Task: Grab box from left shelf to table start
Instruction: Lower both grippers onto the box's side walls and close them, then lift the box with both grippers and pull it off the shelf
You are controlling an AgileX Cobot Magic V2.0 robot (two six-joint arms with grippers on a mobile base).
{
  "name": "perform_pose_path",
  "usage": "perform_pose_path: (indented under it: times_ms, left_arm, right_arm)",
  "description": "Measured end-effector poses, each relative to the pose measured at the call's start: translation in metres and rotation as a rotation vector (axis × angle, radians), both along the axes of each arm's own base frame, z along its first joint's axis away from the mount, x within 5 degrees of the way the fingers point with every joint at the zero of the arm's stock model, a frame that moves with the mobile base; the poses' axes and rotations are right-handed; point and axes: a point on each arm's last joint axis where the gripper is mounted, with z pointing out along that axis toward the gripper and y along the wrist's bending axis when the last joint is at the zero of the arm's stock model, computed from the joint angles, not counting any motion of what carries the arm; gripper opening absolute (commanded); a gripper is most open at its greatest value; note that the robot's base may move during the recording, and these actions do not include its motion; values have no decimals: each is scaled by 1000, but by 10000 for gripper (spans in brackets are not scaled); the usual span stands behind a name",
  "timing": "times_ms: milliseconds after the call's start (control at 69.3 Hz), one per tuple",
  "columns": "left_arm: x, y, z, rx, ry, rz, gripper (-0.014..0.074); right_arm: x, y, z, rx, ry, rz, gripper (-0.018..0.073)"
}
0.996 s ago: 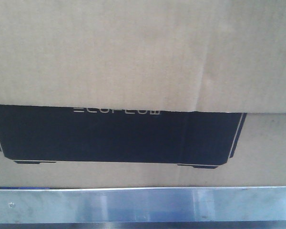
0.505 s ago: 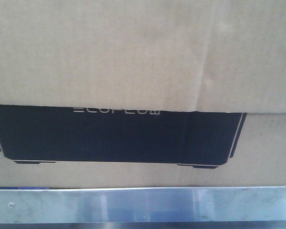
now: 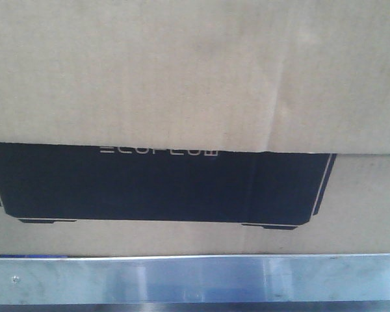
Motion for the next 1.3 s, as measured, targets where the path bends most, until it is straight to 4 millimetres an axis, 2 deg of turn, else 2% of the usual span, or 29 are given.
perform_pose_path:
  times_ms: [101, 202, 375, 404, 448, 534, 1083, 1299]
  left_arm:
    - [0, 0, 0, -1, -3, 0, 366]
    - [0, 0, 0, -1, -5, 0, 311]
    - [1, 0, 0, -1, -7, 0, 94]
    - [1, 0, 0, -2, -7, 0, 55]
    - [0, 0, 0, -3, -7, -1, -5]
    - [1, 1, 0, 5, -10, 2, -108]
    - [1, 1, 1, 3, -14, 11, -93]
    - [-11, 3, 11, -14, -52, 9, -93]
  right_arm:
    - [6, 5, -6, -5, 16, 19, 599]
    - [11, 8, -11, -9, 32, 27, 492]
    - [13, 6, -13, -42, 29, 39, 69]
    - [13, 7, -12, -40, 25, 42, 37]
    - [13, 7, -12, -42, 24, 45, 64]
    - [13, 7, -13, -44, 25, 47, 57]
    - [13, 7, -12, -43, 23, 47, 57]
    - [0, 6, 2, -39, -22, 49, 57]
